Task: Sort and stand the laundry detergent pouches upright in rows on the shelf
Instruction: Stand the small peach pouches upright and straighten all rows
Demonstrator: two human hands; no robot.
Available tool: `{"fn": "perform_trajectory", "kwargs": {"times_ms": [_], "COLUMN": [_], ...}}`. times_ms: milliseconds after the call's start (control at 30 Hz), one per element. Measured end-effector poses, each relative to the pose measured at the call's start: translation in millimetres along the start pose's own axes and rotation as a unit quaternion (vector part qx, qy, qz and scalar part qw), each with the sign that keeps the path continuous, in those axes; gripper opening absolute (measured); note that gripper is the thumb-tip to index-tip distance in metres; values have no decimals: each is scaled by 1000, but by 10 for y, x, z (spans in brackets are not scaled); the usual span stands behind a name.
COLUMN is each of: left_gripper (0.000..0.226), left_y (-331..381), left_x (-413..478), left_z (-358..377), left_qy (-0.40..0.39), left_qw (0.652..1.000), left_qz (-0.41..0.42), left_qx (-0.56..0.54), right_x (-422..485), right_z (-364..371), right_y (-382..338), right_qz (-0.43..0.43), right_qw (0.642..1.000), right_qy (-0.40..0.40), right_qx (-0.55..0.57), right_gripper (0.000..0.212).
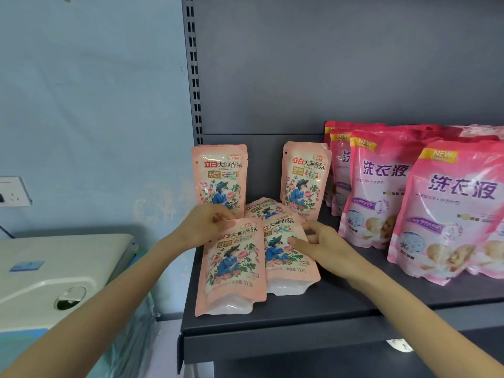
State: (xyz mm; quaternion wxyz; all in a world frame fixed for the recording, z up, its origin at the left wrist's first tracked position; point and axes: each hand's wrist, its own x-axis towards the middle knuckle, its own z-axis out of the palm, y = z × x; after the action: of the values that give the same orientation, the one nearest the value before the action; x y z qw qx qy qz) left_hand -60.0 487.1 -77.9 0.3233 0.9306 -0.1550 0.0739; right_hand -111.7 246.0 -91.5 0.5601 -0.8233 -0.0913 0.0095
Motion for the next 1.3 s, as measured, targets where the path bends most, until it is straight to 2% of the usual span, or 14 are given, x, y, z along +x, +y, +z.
{"fn": "perform_trajectory", "kwargs": {"times_ms": [333,567,633,833,933,1100,1300], "left_gripper": [3,7,8,15,21,20,17], "left_y": [521,701,695,614,533,340,189], "left_x": [-97,-206,-228,-356,-423,-465,-384], "left_z": [-488,-520,-492,-389,-331,-293,-382], "left_qy": [169,224,234,257,236,140,186], "left_qw": [979,964,960,927,918,945,943], "left_qz": [63,137,139,118,94,54,34], "left_qx": [-91,-39,-62,-248,-304,-291,-276], "right_x": [-3,-16,-39,-166,-205,-215,-214], "right_z": [-43,-47,-68,-248,-315,-322,-322], "right_y": [-42,-99,-64,95,130,163,184], "right_qz": [-72,-176,-188,-176,-170,-145,-129], "right_qw": [995,964,957,967,970,979,987], "right_qy": [57,164,175,116,98,60,54], "right_qx": [48,115,133,141,140,127,85], "right_gripper": [18,19,18,19,21,28,33]}}
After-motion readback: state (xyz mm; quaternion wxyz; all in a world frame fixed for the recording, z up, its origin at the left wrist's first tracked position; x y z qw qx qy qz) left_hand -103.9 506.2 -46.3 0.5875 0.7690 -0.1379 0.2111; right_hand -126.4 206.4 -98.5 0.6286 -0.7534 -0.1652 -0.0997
